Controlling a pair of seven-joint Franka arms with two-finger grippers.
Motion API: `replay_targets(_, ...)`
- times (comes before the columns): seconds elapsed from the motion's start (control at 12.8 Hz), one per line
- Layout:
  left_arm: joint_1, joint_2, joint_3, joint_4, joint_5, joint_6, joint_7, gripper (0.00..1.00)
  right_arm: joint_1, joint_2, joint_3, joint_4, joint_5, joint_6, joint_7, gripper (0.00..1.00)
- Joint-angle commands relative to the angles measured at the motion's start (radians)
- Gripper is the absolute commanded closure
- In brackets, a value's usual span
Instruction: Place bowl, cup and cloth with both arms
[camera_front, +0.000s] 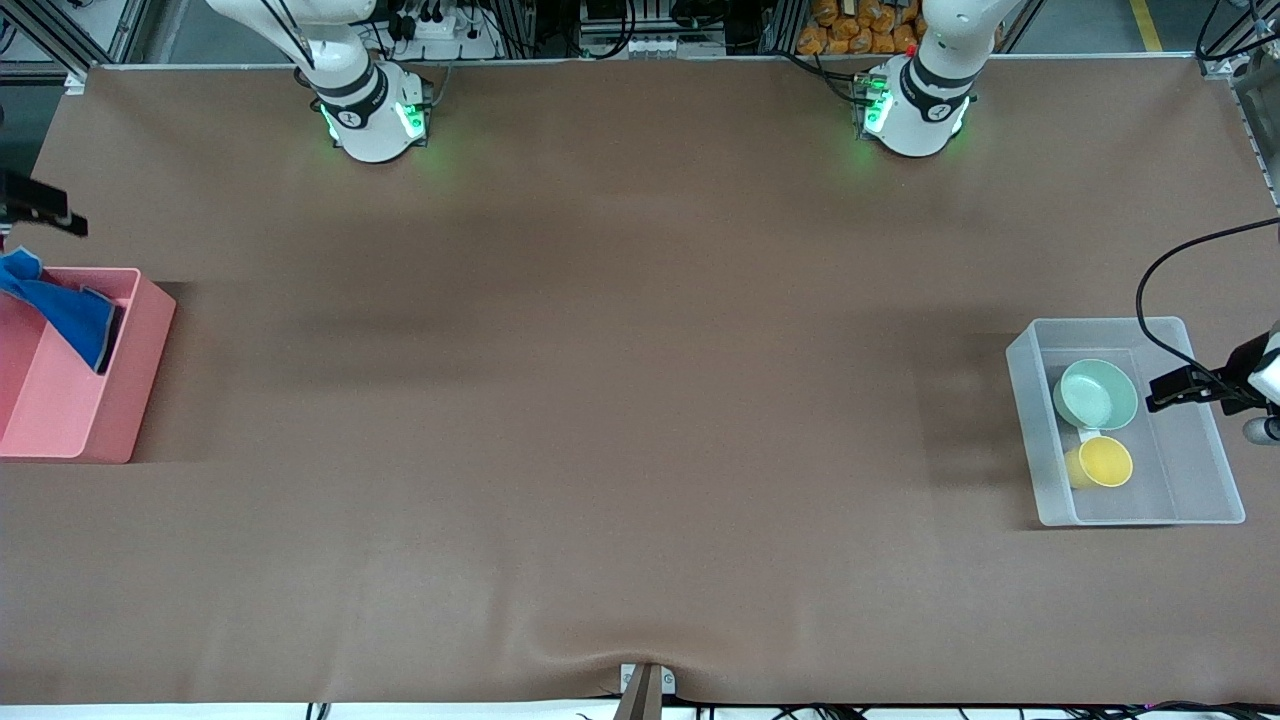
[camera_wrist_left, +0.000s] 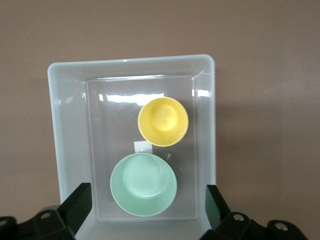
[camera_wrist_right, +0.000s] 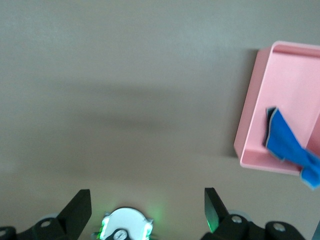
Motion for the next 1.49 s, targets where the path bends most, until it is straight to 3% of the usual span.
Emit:
replay_targets(0.0,-0.018,-0.05,-0.029,0.006,0.001,-0.064,-0.081,0.0,0.001,-0.016,0.048,0.025,-0.005,-0.047,0.183,0.0)
replay_targets(0.08,-0.071,-0.061,-0.009,0.025,-0.002,-0.096,-0.112,0.0,0.007,-0.021,0.048,0.025,0.019,-0.039,0.193,0.0)
replay_targets(0.39,-0.298,-0.13,0.197,0.062,-0.132,-0.165,-0.146,0.0,0.007,-0.022,0.042,0.021,0.029,-0.014,0.164,0.0)
replay_targets(0.78,-0.714,-0.242,0.57,0.062,-0.218,-0.259,-0.221,0.0,0.031,-0.025,0.042,0.019,0.007,0.036,0.13,0.0)
replay_targets(0.86,-0.772,-0.259,0.618,0.065,-0.223,-0.288,-0.226,0.0,0.034,-0.025,0.039,0.018,-0.004,0.053,0.13,0.0)
replay_targets(1.18,-0.833,-0.345,0.649,0.062,-0.226,-0.386,-0.229,0.0,0.063,-0.025,0.03,0.017,-0.019,0.059,0.161,0.0)
replay_targets(1.41,-0.853,-0.354,0.679,0.063,-0.226,-0.429,-0.211,0.0,0.094,-0.025,-0.006,0.017,-0.016,0.056,0.176,0.0)
